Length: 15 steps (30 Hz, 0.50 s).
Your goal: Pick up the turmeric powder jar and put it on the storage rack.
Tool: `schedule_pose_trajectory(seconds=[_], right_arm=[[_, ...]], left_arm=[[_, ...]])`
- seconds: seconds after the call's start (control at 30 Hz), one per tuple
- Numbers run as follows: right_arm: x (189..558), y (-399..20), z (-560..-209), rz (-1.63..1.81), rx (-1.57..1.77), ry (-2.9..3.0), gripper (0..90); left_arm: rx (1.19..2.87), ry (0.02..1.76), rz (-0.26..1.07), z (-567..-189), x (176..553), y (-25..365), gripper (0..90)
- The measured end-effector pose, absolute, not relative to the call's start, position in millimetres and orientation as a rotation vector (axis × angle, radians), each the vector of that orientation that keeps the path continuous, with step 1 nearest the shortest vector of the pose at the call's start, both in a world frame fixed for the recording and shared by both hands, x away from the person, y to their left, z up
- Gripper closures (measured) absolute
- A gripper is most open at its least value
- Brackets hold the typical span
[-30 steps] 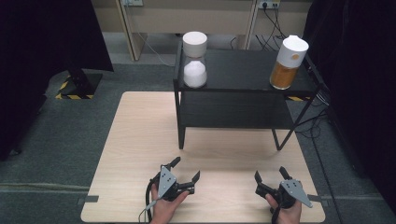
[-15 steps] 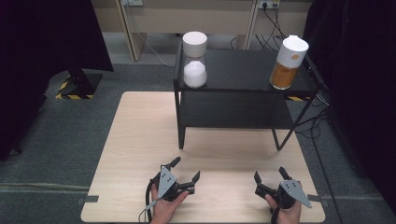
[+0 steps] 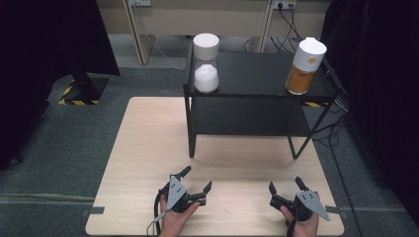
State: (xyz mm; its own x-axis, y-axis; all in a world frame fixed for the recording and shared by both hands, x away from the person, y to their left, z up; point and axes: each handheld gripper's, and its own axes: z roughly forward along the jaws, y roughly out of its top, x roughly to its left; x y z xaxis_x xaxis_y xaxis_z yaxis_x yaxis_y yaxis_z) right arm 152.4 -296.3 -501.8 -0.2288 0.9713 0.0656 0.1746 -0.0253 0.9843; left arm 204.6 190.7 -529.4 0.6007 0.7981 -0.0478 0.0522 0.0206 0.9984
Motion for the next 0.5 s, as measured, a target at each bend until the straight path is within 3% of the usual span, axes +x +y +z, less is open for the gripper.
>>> schedule_pose_trajectory(seconds=[0.5], right_arm=[[151.8, -297.9, -503.3, 1.345, 1.245, 1.487, 2.9]], left_arm=[[1.449, 0.772, 0.673, -529.5, 204.8, 191.2, 8.5]])
